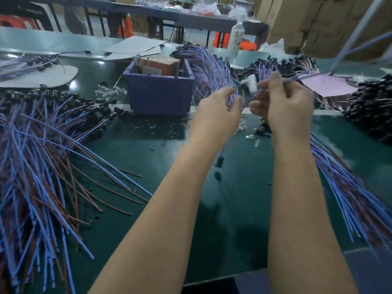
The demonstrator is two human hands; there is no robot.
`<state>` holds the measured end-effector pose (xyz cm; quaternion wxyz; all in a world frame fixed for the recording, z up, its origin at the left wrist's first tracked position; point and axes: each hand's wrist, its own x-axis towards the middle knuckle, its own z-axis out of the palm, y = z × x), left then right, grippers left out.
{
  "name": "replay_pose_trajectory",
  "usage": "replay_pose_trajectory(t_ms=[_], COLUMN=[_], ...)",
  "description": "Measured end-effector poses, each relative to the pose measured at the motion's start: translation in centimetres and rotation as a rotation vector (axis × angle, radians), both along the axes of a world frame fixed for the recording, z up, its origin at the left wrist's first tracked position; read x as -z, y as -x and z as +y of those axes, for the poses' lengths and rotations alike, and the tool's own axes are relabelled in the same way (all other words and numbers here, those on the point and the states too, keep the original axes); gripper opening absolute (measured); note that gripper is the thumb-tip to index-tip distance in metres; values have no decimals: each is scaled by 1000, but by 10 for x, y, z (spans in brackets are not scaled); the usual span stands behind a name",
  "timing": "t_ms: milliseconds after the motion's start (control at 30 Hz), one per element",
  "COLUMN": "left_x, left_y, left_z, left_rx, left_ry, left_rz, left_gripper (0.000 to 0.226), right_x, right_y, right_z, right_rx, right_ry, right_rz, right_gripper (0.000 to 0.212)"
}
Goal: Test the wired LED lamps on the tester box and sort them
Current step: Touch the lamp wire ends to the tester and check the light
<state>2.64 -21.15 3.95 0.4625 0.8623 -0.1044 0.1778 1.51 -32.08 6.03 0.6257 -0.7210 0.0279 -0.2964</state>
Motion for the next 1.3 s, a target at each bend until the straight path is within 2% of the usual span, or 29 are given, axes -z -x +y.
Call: replay_pose_trajectory(t_ms=[67,133,200,233,367,467,567,633,767,900,1100,1300], left_x=[3,4,4,4,8,23,44,53,63,66,71,66], left_y=[1,3,0,-2,-3,2,2,1,-5,-9,-12,-14], left_z=[-28,-56,-82,-97,-153,-183,-198,-201,-203,-199,-188,-152], left_rx=[161,303,322,309,316,387,356,321,337,301,267,206], left_ry=[8,214,381,400,273,156,79,62,125,252,365,571], left_rz=[146,246,289,277,195,320,515,567,615,652,654,588], left_gripper=[34,27,24,24,30,38,35,38,35,32,30,11], right_x=[0,5,13,18,50,72,84,88,92,90,93,90], right_y=[8,17,26,30,39,35,29,27,26,20,12,8], right_z=[-16,-33,-53,-63,-99,-117,-131,-137,-141,-135,-138,-97], right_rx=[6,33,80,104,103,80,133,162,121,47,129,14], right_ry=[-294,-513,-721,-822,-1158,-1322,-1352,-1350,-1154,-1133,-1342,-1206], right_rz=[-50,-77,-96,-101,-104,-40,101,176,358,277,115,252], right_gripper=[35,35,34,33,34,38,42,41,44,33,35,27])
